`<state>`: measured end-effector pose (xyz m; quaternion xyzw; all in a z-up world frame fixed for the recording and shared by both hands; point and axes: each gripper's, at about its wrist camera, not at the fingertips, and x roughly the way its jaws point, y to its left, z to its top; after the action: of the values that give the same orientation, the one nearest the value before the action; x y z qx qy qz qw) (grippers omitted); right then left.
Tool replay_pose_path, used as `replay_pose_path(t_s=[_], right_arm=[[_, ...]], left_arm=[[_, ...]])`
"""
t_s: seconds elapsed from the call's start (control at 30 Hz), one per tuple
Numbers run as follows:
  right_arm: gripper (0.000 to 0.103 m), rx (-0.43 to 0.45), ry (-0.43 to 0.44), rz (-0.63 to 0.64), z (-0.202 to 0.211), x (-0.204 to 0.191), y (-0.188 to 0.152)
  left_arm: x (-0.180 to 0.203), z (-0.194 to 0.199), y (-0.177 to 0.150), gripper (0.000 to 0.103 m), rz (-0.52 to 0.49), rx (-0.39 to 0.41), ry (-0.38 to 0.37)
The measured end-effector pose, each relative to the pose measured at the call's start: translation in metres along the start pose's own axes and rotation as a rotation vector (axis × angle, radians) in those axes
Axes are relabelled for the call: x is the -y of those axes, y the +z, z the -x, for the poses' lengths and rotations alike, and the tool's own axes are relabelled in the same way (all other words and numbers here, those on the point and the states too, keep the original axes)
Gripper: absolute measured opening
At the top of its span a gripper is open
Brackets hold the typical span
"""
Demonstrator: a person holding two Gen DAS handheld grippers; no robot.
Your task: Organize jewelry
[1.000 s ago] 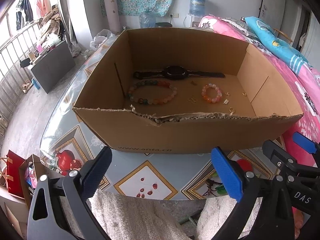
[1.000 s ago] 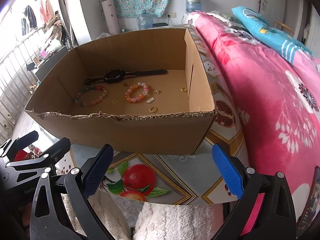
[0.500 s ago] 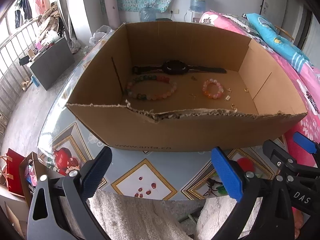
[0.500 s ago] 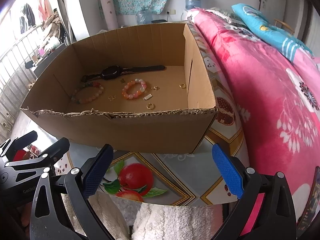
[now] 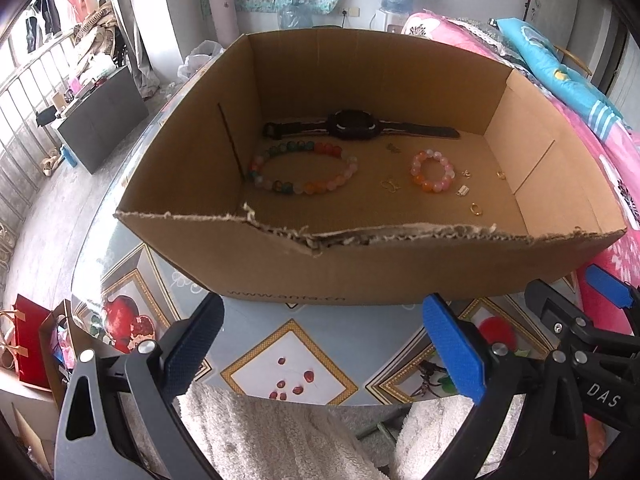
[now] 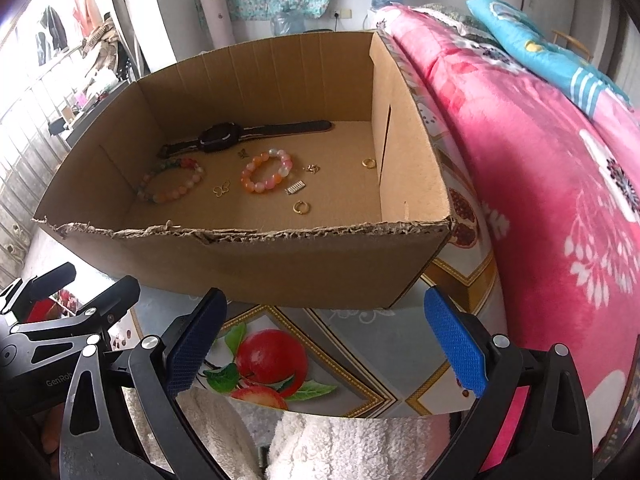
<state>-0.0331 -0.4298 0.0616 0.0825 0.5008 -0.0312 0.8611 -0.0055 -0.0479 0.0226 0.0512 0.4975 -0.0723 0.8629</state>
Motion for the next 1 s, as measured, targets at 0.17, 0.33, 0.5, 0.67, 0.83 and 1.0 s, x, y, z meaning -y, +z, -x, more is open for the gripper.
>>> replay_pose_path(t_s=[0.17, 0.33, 0.5, 0.67, 0.83, 1.0], right_arm=[[0.095, -0.014, 0.004, -0.006, -0.0031, 0.0008, 0.0013], [0.095, -0.020, 0.004, -0.013, -0.0047, 0.0011, 0.0019], [0.095, -0.023, 0.004, -0.018, -0.0053, 0.0005, 0.0024], [0.095, -0.021, 0.002, -0.016, -0.0051, 0.0010, 0.0030], [0.095, -0.020, 0.002, -0.014, -0.0051, 0.0021, 0.0041], [0.095, -0.022, -0.004, -0.011, -0.0050, 0.0019, 0.0056]], left_arm=[[0.0010, -0.0032, 0.0031, 0.097, -0.004, -0.017, 0.003], [0.0011, -0.0067, 0.0049, 0.097, -0.003, -0.035, -0.003], [0.0018, -0.0078, 0.0066, 0.097, -0.006, -0.037, 0.001], [0.0018, -0.0074, 0.0069, 0.097, -0.007, -0.036, 0.002], [0.0018, -0.0071, 0.0074, 0.097, -0.008, -0.035, 0.003], [0.0021, -0.0070, 0.0077, 0.097, -0.007, -0.035, 0.004]])
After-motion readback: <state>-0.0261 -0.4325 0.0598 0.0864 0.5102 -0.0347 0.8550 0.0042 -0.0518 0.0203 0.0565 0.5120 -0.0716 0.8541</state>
